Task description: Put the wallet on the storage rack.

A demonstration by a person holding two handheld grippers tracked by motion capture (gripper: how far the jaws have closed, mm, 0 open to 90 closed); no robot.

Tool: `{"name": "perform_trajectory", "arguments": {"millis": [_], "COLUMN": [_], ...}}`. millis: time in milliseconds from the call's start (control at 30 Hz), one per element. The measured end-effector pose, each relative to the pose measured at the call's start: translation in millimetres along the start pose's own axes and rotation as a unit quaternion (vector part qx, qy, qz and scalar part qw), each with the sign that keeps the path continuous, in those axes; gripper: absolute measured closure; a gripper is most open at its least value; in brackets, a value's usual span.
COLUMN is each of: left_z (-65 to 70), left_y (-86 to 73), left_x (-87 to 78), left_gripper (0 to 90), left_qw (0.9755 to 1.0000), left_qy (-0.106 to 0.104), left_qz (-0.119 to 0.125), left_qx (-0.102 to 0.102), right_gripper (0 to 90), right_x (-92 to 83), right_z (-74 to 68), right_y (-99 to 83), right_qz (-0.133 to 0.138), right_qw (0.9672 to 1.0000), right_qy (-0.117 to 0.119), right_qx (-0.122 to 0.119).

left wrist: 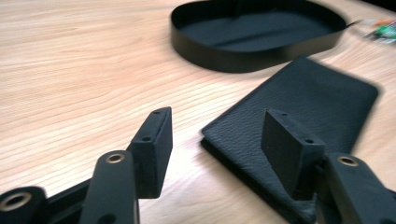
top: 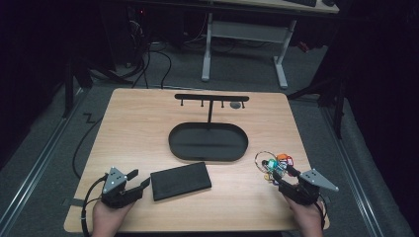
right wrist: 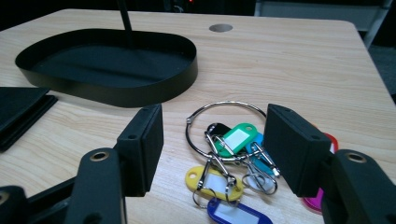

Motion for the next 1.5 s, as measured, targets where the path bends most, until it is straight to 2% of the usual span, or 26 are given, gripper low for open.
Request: {"name": "perform_trajectory", "arguments": {"millis": [100, 233, 333, 400, 500, 600, 700, 833, 900, 1000, 1067, 1233, 1267, 1333, 1433, 1500], "left_z": [1.1, 5.0, 5.5, 5.0, 3.0, 2.9, 2.6, 1.3, 0.6, 0.6, 2.2, 6.4, 7.8, 11.9, 15.3, 15.1], "left_y": [0.7, 0.8, -1.2, -1.8, -2.1, -3.3, -5.5, -5.4, -6.0, -7.1, -8.2, -10.7, -10.6, -10.0, -10.9, -12.2], "left_x": [3.7, 9.9, 11.4, 11.5, 9.1, 8.7, 7.4, 4.3, 4.5, 5.4, 6.0, 5.7, 4.7, 1.4, -3.8, -4.5], "left_gripper": [43.2, 43.2, 42.0, 39.9, 39.6, 39.8, 39.7, 39.5, 39.6, 39.6, 40.9, 38.6, 35.7, 36.4, 44.2, 47.0], "left_qw": [1.0, 0.9994, 0.9993, 0.9992, 0.9976, 0.9971, 0.9975, 0.9989, 0.9988, 0.9989, 0.9988, 0.998, 0.9978, 0.997, 0.9946, 0.9941], "left_qy": [0.0, 0.002, -0.001, 0.003, 0.027, 0.028, 0.022, 0.011, 0.013, 0.006, -0.001, -0.01, -0.004, -0.001, 0.024, 0.027], "left_qz": [-0.004, -0.017, -0.022, -0.023, -0.026, -0.029, -0.03, -0.029, -0.03, -0.028, -0.025, -0.041, -0.047, -0.052, -0.072, -0.079], "left_qx": [0.007, 0.029, 0.03, 0.033, 0.057, 0.065, 0.06, 0.034, 0.037, 0.036, 0.043, 0.047, 0.047, 0.057, 0.071, 0.07], "right_gripper": [37.5, 37.1, 38.5, 38.6, 38.4, 38.9, 39.4, 36.4, 35.8, 36.4, 38.1, 38.2, 38.6, 39.7, 41.0, 42.6], "right_x": [0.8, 4.6, 5.9, 6.5, 9.4, 11.0, 12.2, 12.3, 12.5, 13.5, 14.2, 12.7, 12.0, 10.9, 10.0, 9.5], "right_z": [1.6, 6.4, 6.9, 7.0, 7.6, 7.4, 6.3, 4.8, 4.2, 4.0, 3.6, 4.1, 4.5, 5.6, 6.9, 6.3], "right_y": [-1.2, -6.9, -7.8, -7.9, -7.7, -7.8, -7.7, -7.3, -7.3, -7.4, -7.9, -8.0, -7.8, -7.6, -6.3, -6.3], "right_qz": [-0.002, -0.011, -0.011, -0.012, -0.011, -0.013, -0.017, -0.017, -0.017, -0.018, -0.025, -0.029, -0.03, -0.033, -0.04, -0.043], "right_qw": [1.0, 0.9999, 0.9999, 0.9999, 0.9997, 0.9997, 0.9996, 0.9994, 0.9994, 0.9991, 0.9989, 0.9989, 0.999, 0.999, 0.999, 0.999], "right_qy": [-0.004, -0.001, 0.0, 0.002, 0.002, 0.003, 0.004, 0.005, 0.004, 0.002, 0.0, 0.0, -0.002, -0.003, -0.001, 0.003], "right_qx": [-0.002, -0.005, -0.01, -0.012, -0.02, -0.019, -0.024, -0.028, -0.031, -0.038, -0.04, -0.036, -0.034, -0.031, -0.017, -0.012]}}
Point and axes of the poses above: each handheld gripper's, and its own axes: x roughly forward along the jaws, y roughly out of its top, z roughly to its right, the point moved 4 cm from there along x, roughly forward along the jaws, and after that the axes turned 7 degrees about x, right-handed, at the moved point
